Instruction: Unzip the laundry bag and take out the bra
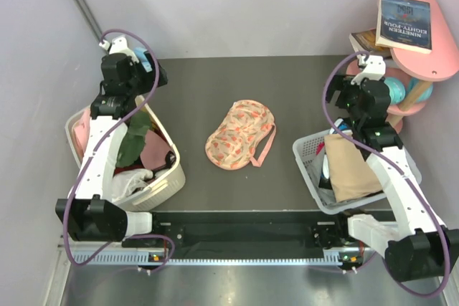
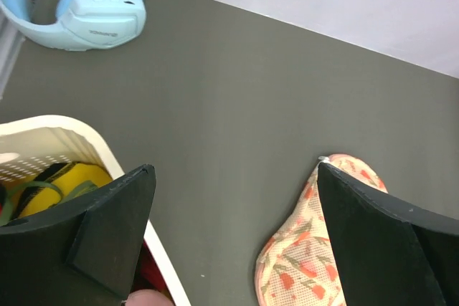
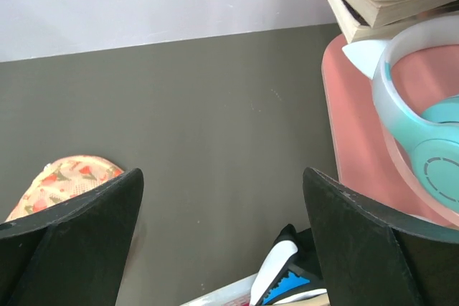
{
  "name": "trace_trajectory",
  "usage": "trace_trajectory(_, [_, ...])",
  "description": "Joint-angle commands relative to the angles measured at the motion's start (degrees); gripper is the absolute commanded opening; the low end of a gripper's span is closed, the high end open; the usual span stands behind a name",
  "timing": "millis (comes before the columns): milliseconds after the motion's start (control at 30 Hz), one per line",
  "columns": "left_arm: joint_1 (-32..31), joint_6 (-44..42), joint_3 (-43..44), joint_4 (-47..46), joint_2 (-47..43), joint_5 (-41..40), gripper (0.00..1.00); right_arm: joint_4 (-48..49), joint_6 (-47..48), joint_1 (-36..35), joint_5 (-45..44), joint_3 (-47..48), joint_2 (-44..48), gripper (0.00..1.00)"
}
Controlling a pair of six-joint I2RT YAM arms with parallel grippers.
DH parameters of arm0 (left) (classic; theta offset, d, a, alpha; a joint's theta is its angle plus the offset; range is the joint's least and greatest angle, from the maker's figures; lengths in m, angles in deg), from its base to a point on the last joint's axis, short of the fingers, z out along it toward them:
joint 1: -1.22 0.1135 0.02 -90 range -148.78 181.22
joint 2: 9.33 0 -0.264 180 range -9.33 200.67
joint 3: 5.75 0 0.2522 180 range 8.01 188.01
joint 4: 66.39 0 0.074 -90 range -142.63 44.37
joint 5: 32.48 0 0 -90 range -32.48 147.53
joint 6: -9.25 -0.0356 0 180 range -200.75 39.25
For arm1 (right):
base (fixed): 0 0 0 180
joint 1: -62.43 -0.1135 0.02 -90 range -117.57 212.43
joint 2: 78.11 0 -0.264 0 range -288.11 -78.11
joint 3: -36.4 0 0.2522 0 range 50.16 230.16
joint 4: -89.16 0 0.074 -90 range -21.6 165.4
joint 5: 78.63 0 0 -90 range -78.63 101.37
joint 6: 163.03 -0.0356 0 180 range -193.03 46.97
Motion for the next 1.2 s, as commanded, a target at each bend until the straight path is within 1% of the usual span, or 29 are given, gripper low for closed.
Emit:
trace_trajectory(0, [-0.23,-3.23,3.50,0.71,0.10,-2.82,0.99,0.02,1.16,-0.36,2.31,0.48,-1.04,0.92])
trace_trajectory(67, [-1.19,-4.73,4.99,1.14,1.41,-3.86,0.99,-0.68,1.42,-0.36,3.63,0.92,-1.83,0.92])
trace_trajectory(133, [-5.23,-8.33,8.40,3.24,3.43,-7.90,0.99,-1.48,2.12,-0.79,4.33,1.80,-3.15,0.92])
trace_trajectory(167, [-7.16,-9.64,9.64,3.95,5.96,-9.22,0.99,-1.74,2.39,-1.58,4.51,2.76,-3.85,0.92])
trace_trajectory(200, [-11.09,-11.57,10.87,4.22,7.21,-11.06,0.99,-2.70,3.00,-2.20,4.51,3.38,-4.82,0.92])
trace_trajectory(267, [-14.72,-12.03,13.78,3.79,10.89,-10.73,0.99,-3.24,3.27,-4.30,5.56,4.52,-7.98,0.92])
trace_trajectory(300, [-17.09,-10.73,14.39,3.18,12.13,-8.99,0.99,-3.85,3.18,-5.01,6.44,6.00,-9.21,0.92])
trace_trajectory(333, [-17.63,-9.67,14.84,2.04,13.18,-3.75,0.99,-3.94,3.01,-5.62,8.53,6.72,-12.00,0.92])
trace_trajectory(400, [-18.95,-5.56,14.14,-2.53,16.52,2.43,0.99,-3.85,1.00,-7.30,12.49,8.82,-15.18,0.92])
trace_trajectory(433, [-19.22,-4.31,14.14,-3.59,17.84,6.98,0.99,-3.94,0.03,-7.56,15.99,9.70,-18.76,0.92])
trace_trajectory(500, [-20.01,-1.76,14.84,-4.74,22.41,10.09,0.99,-4.29,-1.73,-9.05,19.00,12.69,-22.56,0.91])
trace_trajectory(533, [-20.18,-1.14,15.80,-4.74,23.90,11.50,0.99,-5.60,-2.00,-9.75,19.97,13.92,-26.41,0.91])
trace_trajectory(567, [-20.45,-0.70,16.24,-4.83,26.70,13.42,0.99,-6.57,-2.09,-11.50,20.07,16.54,-28.27,0.91])
trace_trajectory(600, [-20.62,-0.26,16.77,-5.00,28.04,14.57,0.99,-7.53,-2.09,-12.39,20.07,17.87,-32.03,0.91])
trace_trajectory(700, [-20.89,-0.08,18.88,-4.66,33.22,17.31,0.99,-10.44,-3.67,-14.24,21.21,21.57,-37.50,0.89])
trace_trajectory(767, [-20.89,-0.08,19.58,-4.30,36.55,19.14,0.99,-11.93,-4.99,-14.33,23.14,22.89,-41.81,0.86])
trace_trajectory(800, [-20.89,0.10,19.85,-3.78,37.44,19.77,0.99,-12.37,-6.13,-14.33,23.32,23.16,-44.00,0.85])
trace_trajectory(900, [-20.89,0.80,19.24,-3.60,39.56,20.65,0.99,-14.31,-6.40,-14.42,24.02,23.77,-46.82,0.82])
trace_trajectory(967, [-20.98,0.89,18.54,-4.21,40.17,20.56,0.99,-15.27,-6.40,-14.42,24.20,23.77,-47.80,0.79])
trace_trajectory(1133, [-20.89,0.80,17.83,-4.48,42.11,19.69,0.99,-15.45,-6.22,-14.33,27.18,23.51,-51.40,0.74])
trace_trajectory(1167, [-20.80,0.89,17.83,-4.65,42.81,19.60,0.99,-15.54,-6.14,-14.42,27.36,24.12,-52.02,0.72])
